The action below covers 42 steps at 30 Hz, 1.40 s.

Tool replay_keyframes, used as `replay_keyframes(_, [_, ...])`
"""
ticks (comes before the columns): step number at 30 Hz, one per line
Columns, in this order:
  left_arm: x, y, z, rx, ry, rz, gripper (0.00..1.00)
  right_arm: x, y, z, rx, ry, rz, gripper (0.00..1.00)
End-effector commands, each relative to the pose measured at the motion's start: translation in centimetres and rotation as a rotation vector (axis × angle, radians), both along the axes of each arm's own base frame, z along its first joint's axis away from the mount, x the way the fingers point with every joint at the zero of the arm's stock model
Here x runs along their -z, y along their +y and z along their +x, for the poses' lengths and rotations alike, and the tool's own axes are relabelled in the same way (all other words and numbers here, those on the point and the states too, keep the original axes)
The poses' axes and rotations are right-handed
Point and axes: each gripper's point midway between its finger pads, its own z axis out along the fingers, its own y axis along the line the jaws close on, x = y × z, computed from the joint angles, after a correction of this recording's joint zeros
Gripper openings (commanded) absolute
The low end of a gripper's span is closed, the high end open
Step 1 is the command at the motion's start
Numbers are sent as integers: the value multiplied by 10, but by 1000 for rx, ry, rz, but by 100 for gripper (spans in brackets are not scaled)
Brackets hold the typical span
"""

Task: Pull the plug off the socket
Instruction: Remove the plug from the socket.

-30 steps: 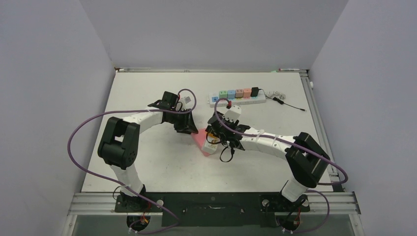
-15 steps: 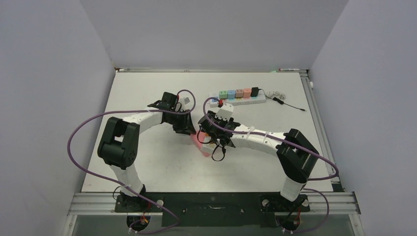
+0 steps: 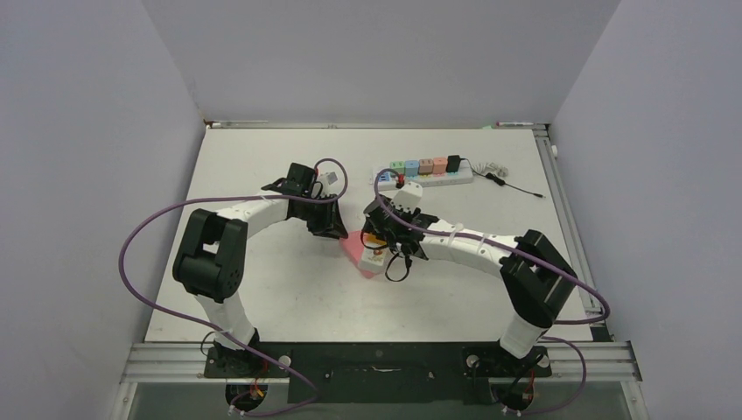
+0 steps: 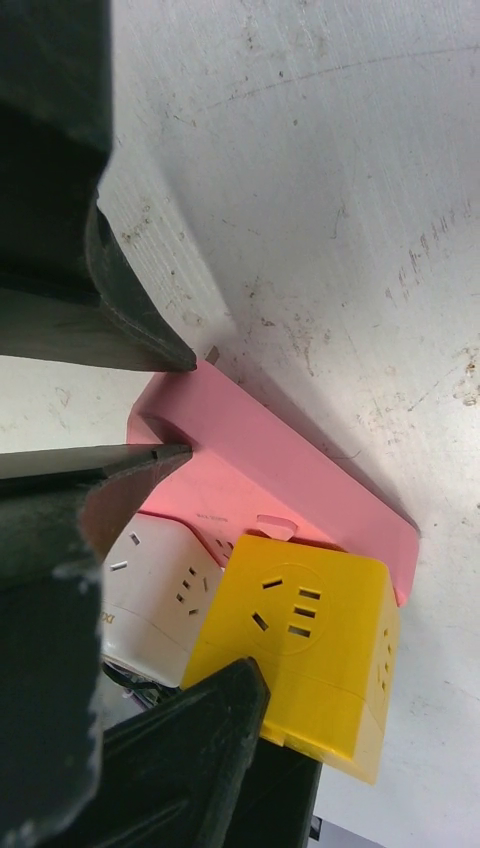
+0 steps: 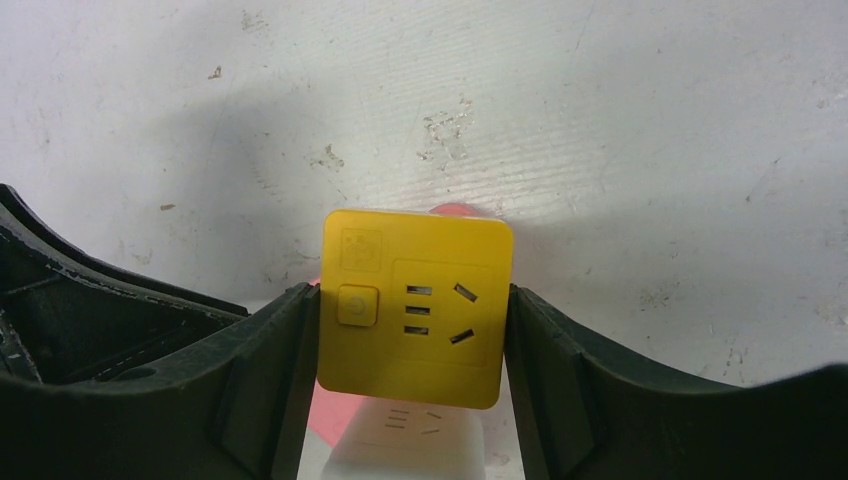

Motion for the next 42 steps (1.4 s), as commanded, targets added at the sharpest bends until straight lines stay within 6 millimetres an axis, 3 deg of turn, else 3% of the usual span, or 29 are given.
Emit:
replay_keyframes(1, [4, 11, 8, -15, -37, 68, 0, 3, -17, 0, 11, 47, 78, 5])
replay_keyframes(13, [4, 13, 9, -19, -43, 79, 0, 15, -35, 0, 30, 95, 220, 5])
replay_keyframes(24, [0, 7, 6, -12, -36, 44, 0, 14, -38, 4, 46, 82, 252, 5])
replay_keyframes(31, [4, 4, 5, -9, -16, 28, 0, 4, -42, 2, 79, 28, 127, 5])
replay_keyframes(42, [5, 4, 5, -10, -12, 27, 0, -13, -18, -10, 63, -76, -139, 5])
